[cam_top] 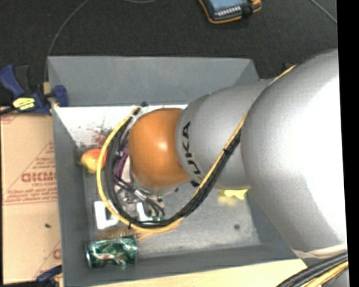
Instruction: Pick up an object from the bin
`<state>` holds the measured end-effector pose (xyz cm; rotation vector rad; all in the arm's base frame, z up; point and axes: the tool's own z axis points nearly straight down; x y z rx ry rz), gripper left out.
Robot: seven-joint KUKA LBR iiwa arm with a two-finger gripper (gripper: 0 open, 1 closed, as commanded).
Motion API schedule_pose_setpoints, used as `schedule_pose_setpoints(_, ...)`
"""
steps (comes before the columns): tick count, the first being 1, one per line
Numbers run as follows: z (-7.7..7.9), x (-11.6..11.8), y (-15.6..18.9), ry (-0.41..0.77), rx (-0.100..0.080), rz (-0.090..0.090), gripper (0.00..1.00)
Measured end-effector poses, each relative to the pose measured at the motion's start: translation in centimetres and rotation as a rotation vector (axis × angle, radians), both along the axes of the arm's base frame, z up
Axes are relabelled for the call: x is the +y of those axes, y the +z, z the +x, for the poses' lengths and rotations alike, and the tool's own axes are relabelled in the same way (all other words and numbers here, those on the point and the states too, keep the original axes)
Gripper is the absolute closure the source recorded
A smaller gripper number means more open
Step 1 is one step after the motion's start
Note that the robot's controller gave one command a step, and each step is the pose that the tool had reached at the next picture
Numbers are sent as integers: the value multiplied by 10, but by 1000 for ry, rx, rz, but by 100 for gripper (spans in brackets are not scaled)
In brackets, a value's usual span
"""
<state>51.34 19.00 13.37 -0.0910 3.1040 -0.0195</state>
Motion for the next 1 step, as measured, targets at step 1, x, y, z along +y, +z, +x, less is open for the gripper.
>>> schedule_pose_setpoints(1, 0, 0, 28, -1, 2, 0, 100)
